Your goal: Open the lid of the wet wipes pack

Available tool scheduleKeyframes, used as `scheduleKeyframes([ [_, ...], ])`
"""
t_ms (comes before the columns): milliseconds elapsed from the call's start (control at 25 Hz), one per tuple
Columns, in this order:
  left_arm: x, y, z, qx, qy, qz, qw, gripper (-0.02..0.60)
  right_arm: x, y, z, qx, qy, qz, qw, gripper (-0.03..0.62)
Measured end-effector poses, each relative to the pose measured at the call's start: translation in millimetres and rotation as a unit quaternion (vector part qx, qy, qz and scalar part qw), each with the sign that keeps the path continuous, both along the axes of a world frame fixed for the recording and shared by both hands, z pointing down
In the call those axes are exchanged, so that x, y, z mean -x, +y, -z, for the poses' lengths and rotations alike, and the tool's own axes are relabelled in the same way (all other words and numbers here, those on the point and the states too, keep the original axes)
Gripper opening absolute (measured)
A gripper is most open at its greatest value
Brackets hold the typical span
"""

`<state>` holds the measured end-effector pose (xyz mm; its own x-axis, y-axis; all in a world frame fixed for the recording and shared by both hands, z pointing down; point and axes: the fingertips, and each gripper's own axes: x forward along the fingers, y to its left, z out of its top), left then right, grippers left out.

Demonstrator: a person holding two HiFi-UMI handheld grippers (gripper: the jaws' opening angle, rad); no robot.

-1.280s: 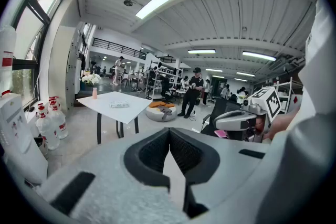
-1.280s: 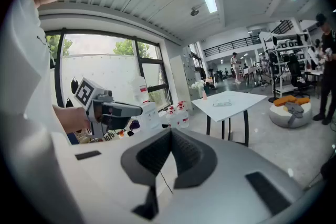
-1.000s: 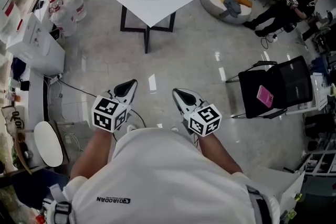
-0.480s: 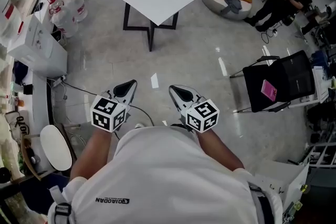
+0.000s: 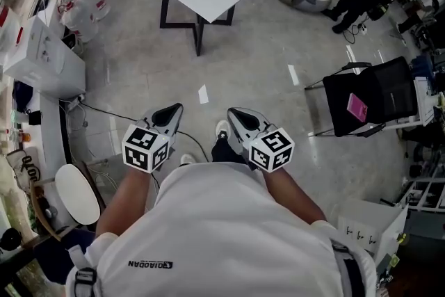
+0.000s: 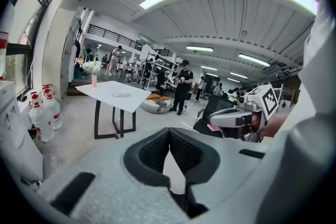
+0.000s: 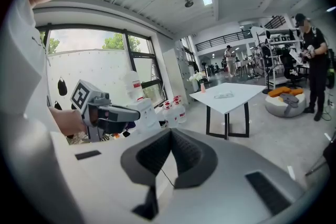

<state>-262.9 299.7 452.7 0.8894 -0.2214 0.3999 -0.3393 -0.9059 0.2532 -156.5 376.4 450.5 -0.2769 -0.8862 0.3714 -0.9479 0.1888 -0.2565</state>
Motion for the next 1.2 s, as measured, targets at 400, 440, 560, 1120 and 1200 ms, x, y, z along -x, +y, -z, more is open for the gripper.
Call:
scheduleKeyframes([
  [400,-43,-29,-6,0.004,-0.008,0.007,0.9999,0.008,-46,-43,-3,-0.008,-0.011,0.001,1.000,0.006],
  [440,-49,-36,-5,0.002,-0.009,0.009,0.9999,0.009,-54,-51,-1,-0.012,-0.011,0.004,1.000,0.006],
  [560,-76,-62,1,-0.008,-0.008,0.016,0.9998,0.008,-82,-77,5,-0.022,-0.008,0.010,1.000,0.006],
  [1120,-188,-138,3,-0.017,-0.026,0.047,0.9984,0.008,-177,-163,9,-0.037,-0.020,0.068,0.997,0.006],
  [1200,-202,-141,4,-0.018,-0.026,0.049,0.9983,0.008,-189,-169,6,-0.035,-0.022,0.073,0.996,0.006],
])
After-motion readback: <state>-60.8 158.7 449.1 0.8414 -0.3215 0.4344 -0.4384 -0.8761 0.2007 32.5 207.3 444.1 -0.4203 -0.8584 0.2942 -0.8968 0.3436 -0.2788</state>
